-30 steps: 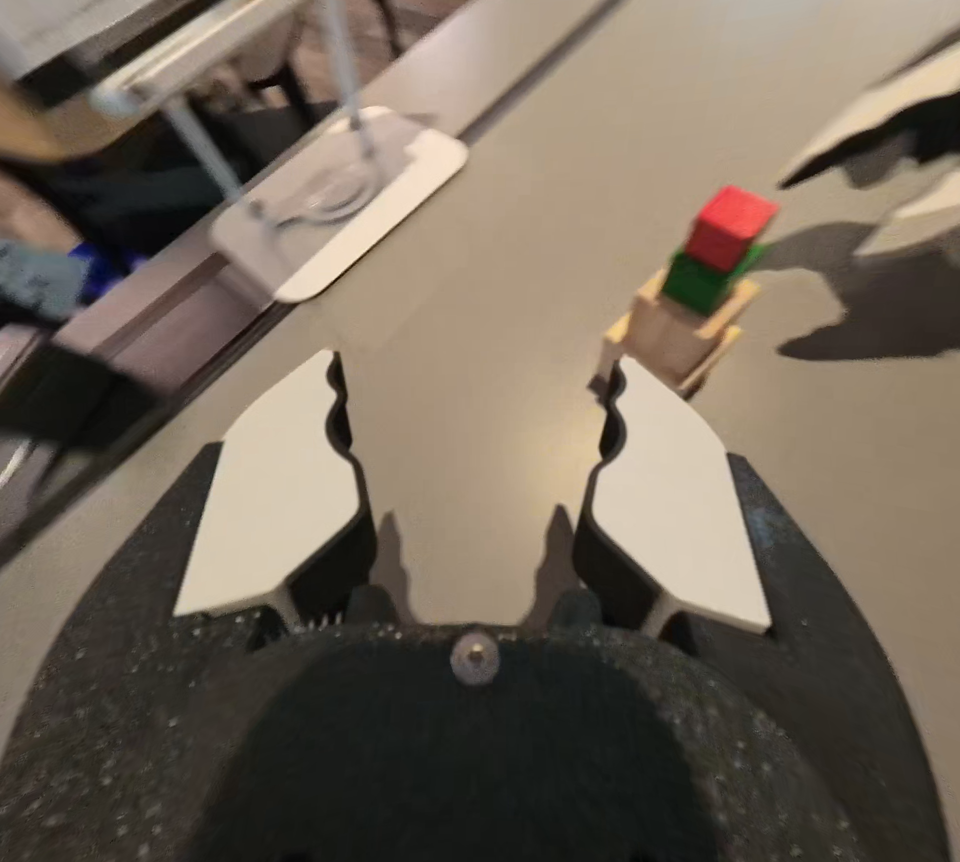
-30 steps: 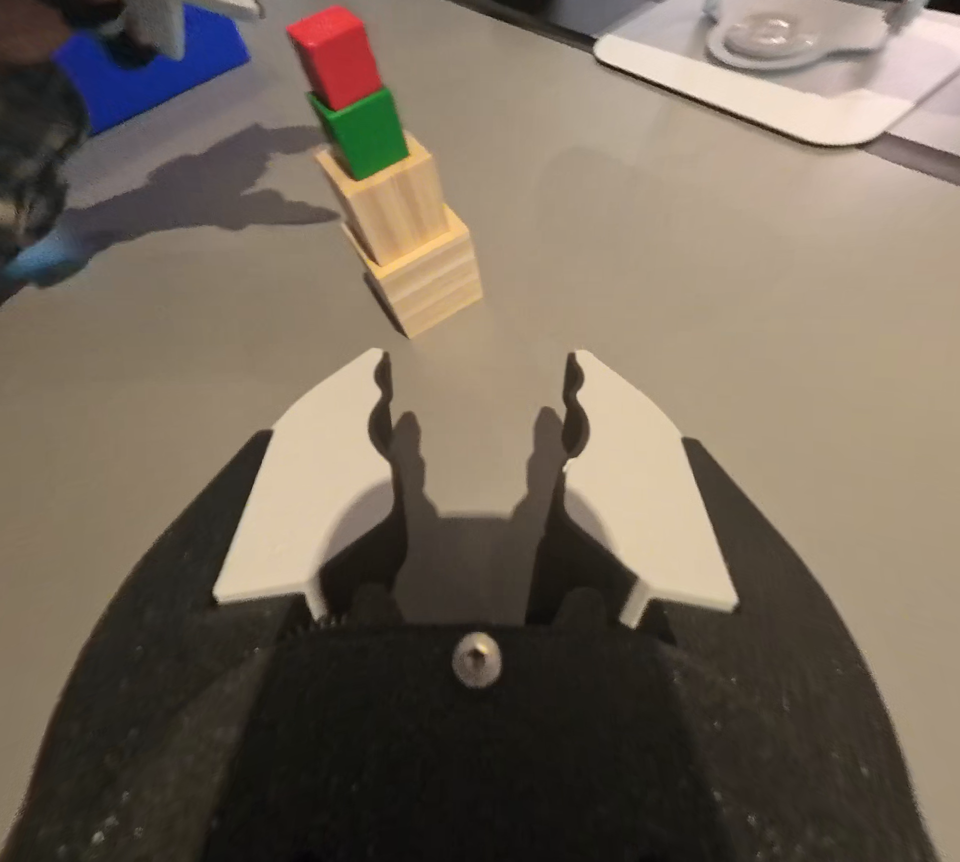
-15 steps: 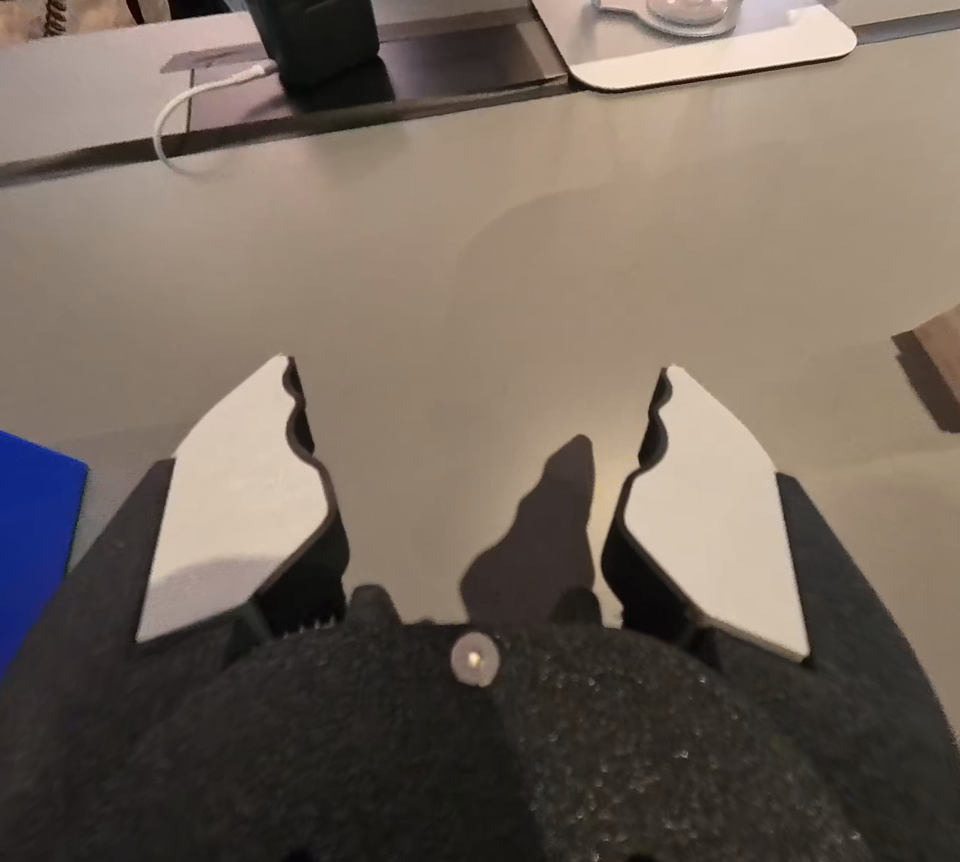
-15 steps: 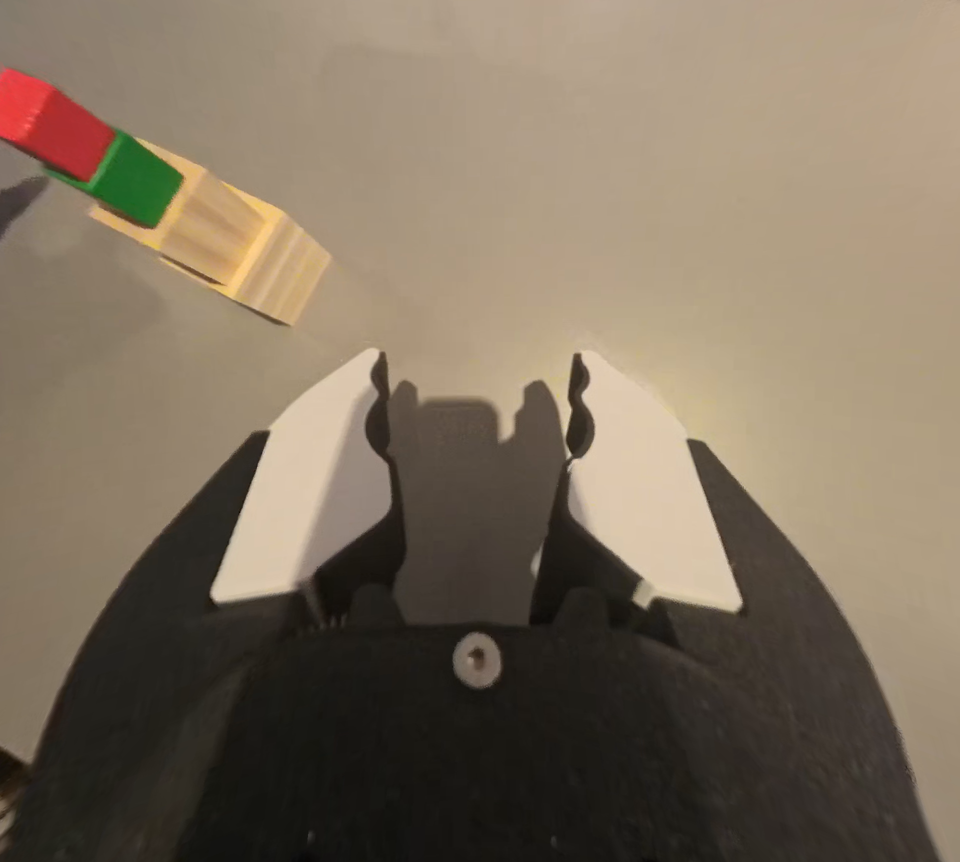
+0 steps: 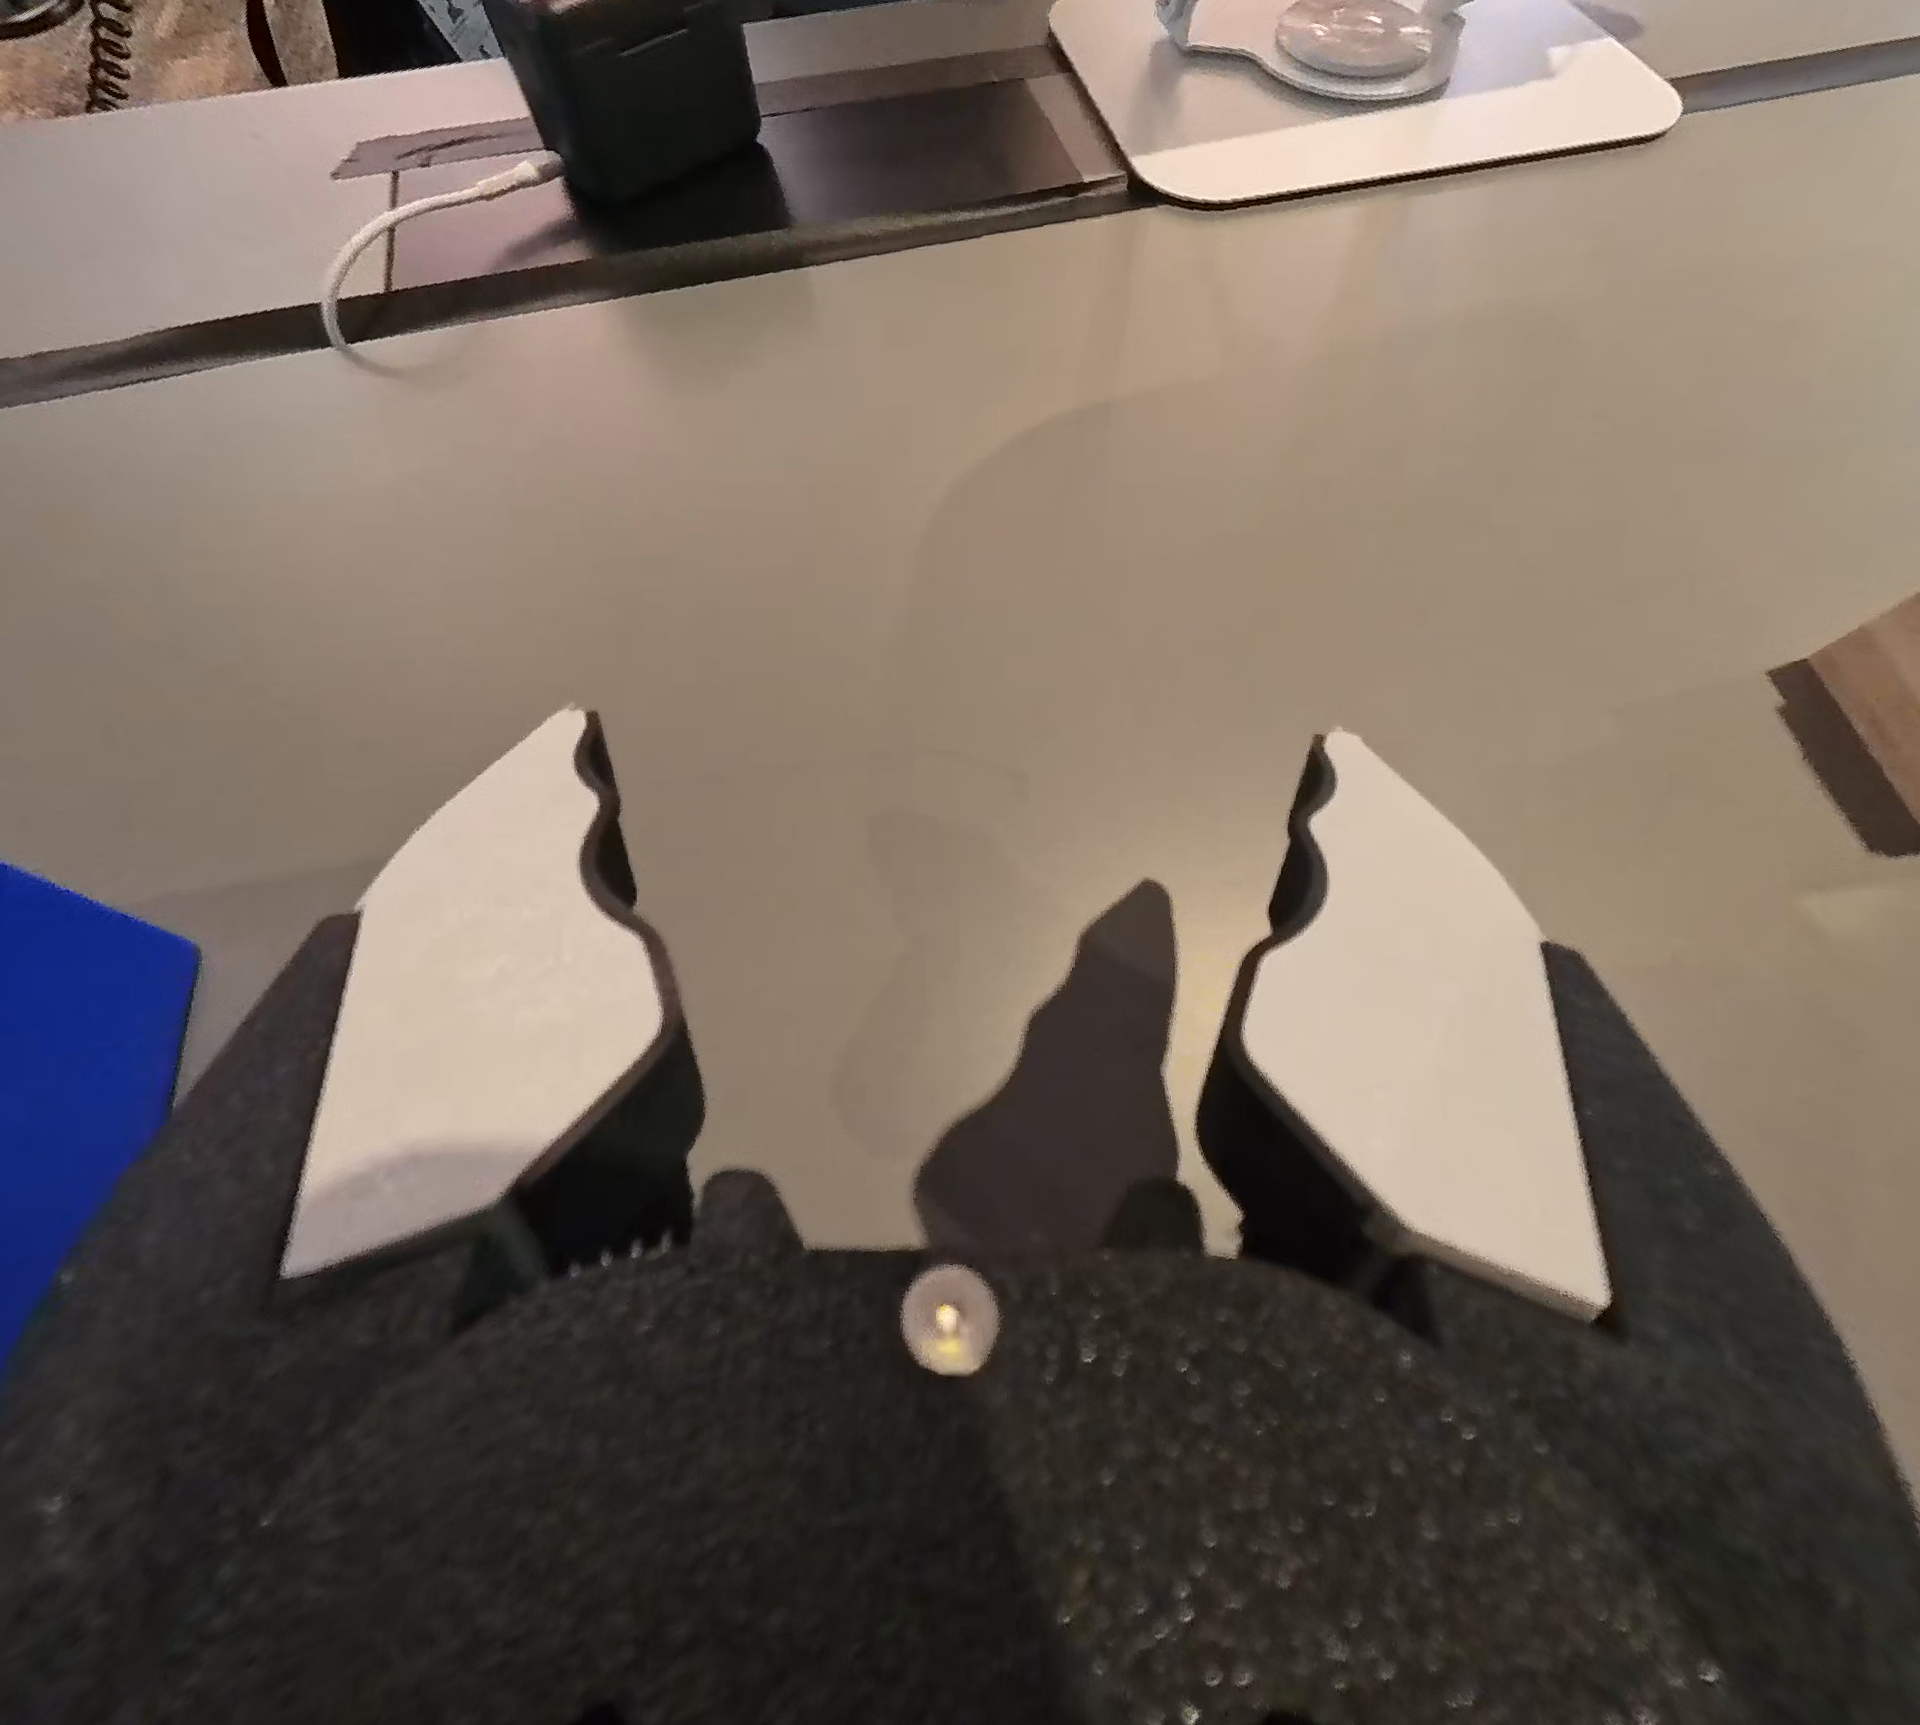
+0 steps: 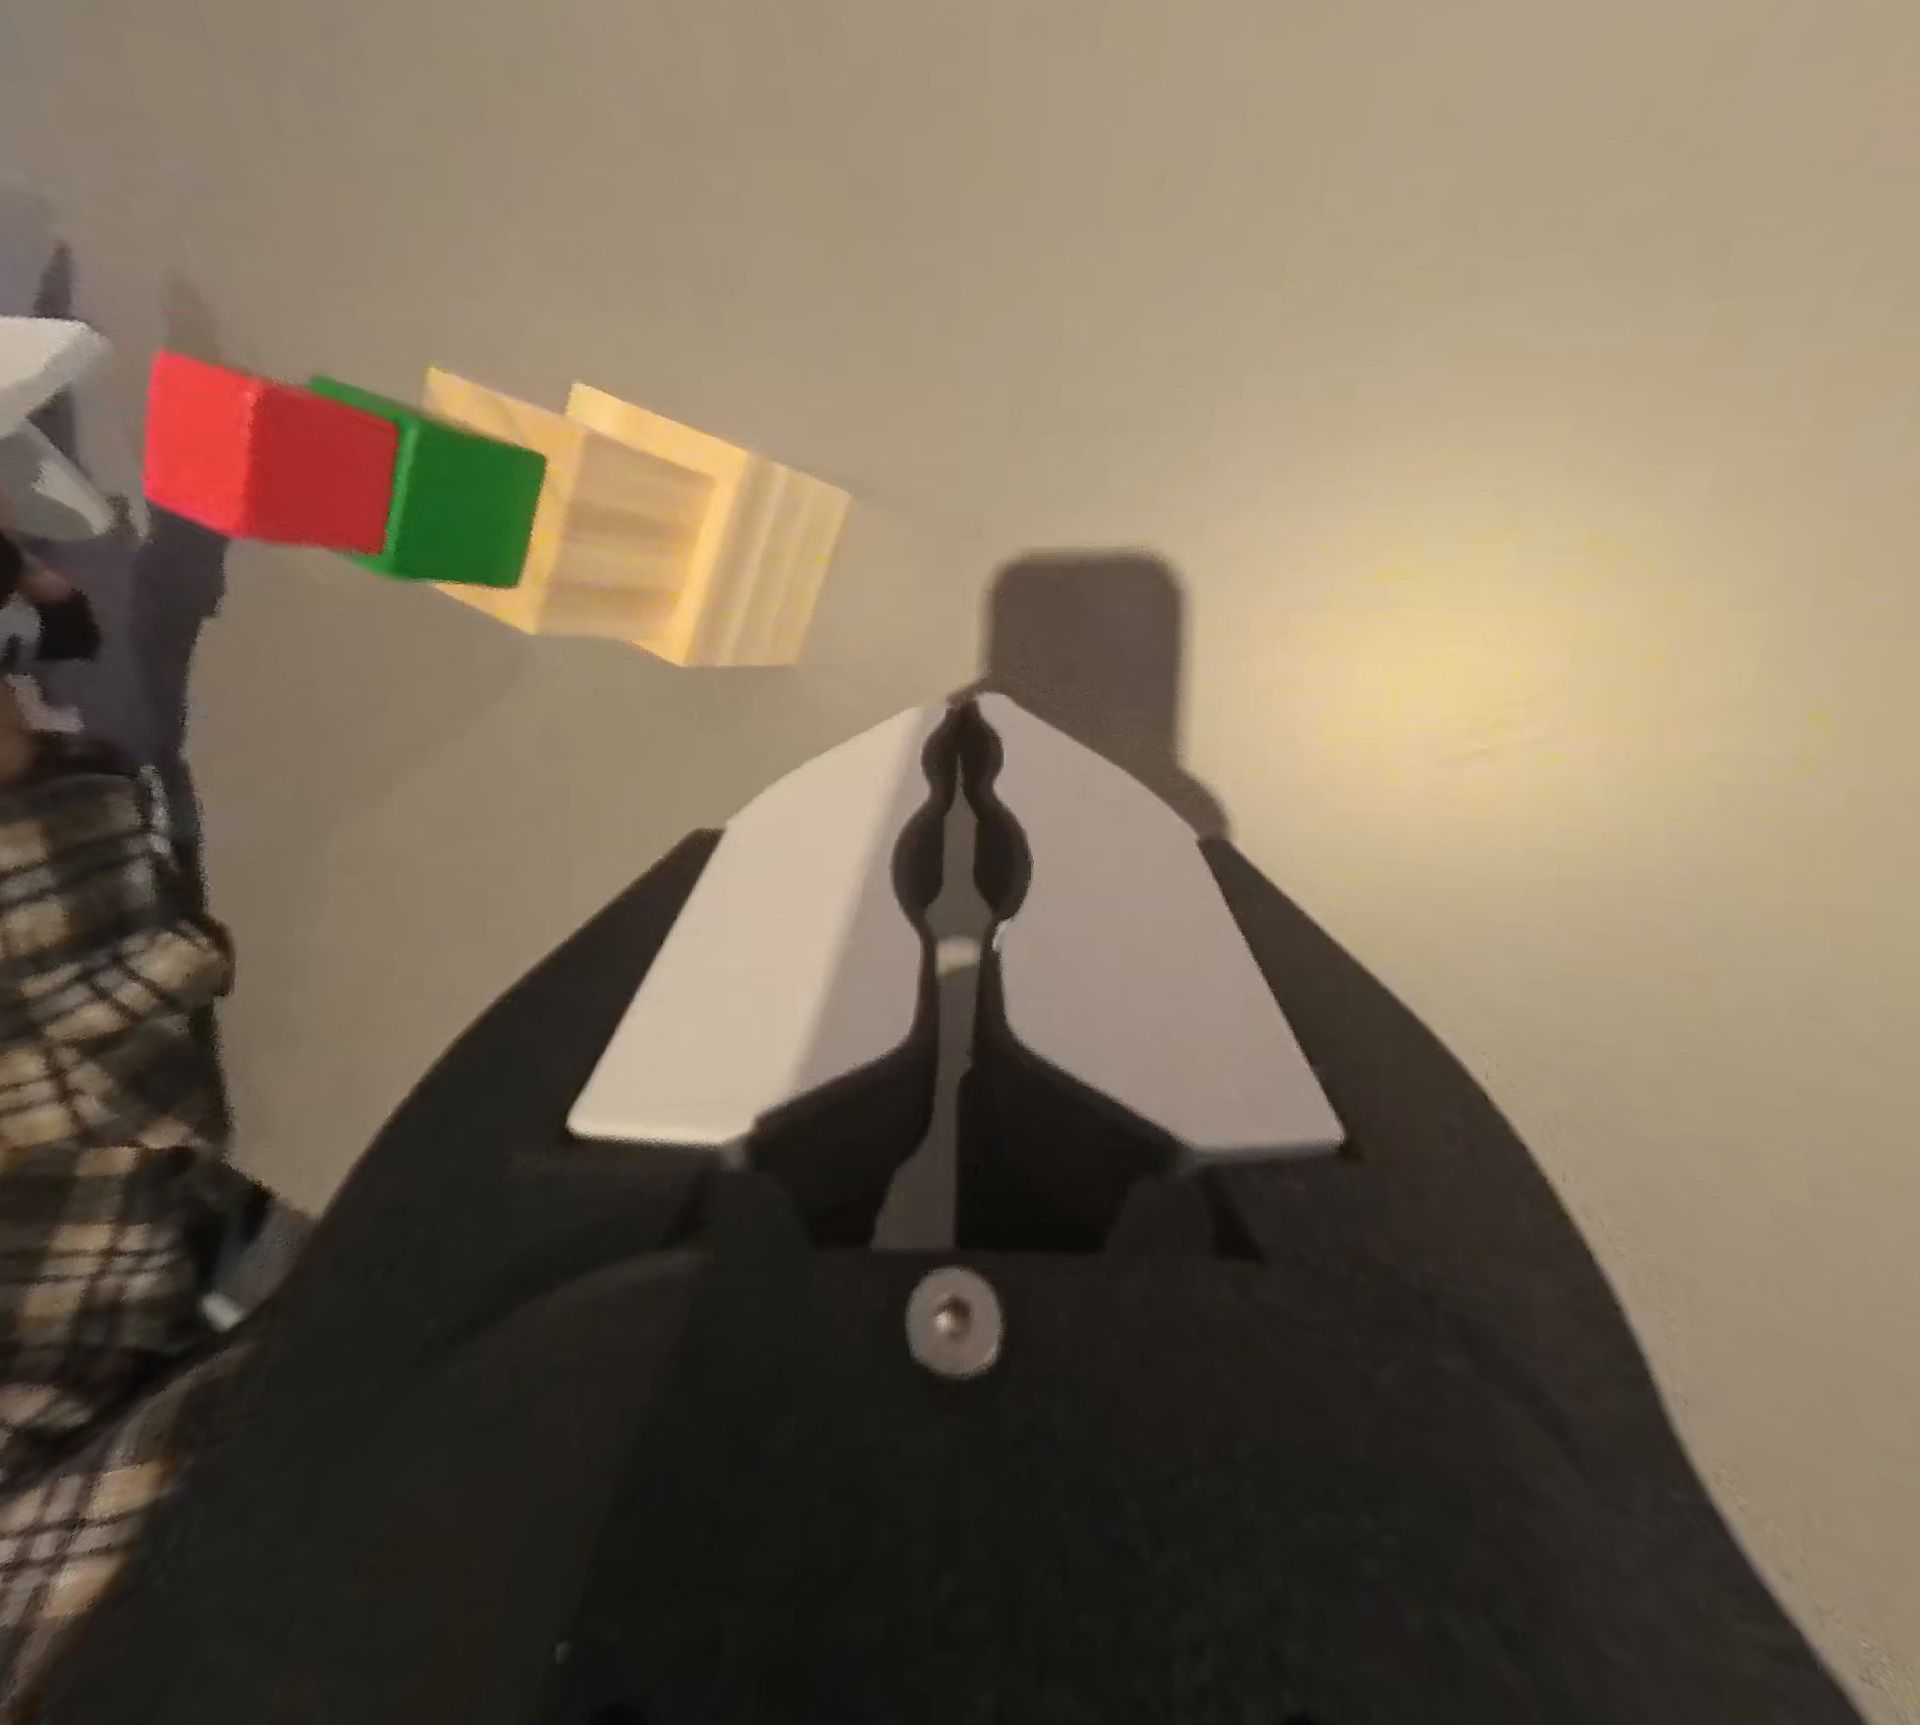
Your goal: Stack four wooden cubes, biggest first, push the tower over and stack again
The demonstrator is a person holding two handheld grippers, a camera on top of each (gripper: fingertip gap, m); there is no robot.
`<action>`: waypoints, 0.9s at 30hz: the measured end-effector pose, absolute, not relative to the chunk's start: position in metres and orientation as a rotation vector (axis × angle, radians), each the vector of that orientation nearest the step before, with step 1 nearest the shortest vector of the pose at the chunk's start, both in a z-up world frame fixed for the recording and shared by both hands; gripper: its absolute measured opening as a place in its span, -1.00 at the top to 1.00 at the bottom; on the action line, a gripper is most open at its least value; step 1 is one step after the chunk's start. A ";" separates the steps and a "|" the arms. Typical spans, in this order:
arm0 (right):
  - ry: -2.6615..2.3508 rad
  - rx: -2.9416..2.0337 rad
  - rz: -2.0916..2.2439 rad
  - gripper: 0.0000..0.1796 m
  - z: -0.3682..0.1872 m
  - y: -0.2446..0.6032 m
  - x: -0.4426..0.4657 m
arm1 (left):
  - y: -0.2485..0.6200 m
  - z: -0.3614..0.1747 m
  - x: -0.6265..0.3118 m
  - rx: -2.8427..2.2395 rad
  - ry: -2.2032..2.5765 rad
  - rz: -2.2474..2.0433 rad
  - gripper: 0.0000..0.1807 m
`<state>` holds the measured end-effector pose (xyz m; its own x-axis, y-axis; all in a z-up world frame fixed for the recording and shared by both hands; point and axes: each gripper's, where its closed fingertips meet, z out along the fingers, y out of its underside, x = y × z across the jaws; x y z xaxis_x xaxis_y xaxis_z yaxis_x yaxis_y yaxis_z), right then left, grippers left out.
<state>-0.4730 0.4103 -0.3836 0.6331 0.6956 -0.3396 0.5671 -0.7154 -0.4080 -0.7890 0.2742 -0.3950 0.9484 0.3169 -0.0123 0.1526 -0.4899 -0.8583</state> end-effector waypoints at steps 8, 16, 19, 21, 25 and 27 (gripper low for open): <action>-0.926 -2.814 0.772 1.00 -0.398 0.393 -0.500 | 0.272 -0.393 -0.791 -2.095 -0.327 0.205 -0.34; -1.072 -2.724 0.896 1.00 -0.382 0.368 -0.557 | 0.274 -0.395 -0.788 -2.109 -0.296 0.220 -0.34; -1.136 -2.678 0.896 1.00 -0.377 0.360 -0.569 | 0.274 -0.392 -0.788 -2.096 -0.289 0.216 -0.34; -1.157 -2.672 0.905 1.00 -0.377 0.357 -0.571 | 0.275 -0.389 -0.787 -2.087 -0.275 0.213 -0.33; -1.154 -2.650 0.903 1.00 -0.377 0.359 -0.563 | 0.278 -0.385 -0.779 -2.077 -0.229 0.201 -0.33; -1.153 -2.631 0.904 1.00 -0.375 0.360 -0.557 | 0.281 -0.384 -0.774 -2.072 -0.186 0.200 -0.34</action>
<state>-0.5574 0.3602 -0.3754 0.5288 0.7051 -0.4725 0.6274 -0.6996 -0.3419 -0.7736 0.2810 -0.3836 0.9745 0.2149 -0.0649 0.0486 -0.4840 -0.8737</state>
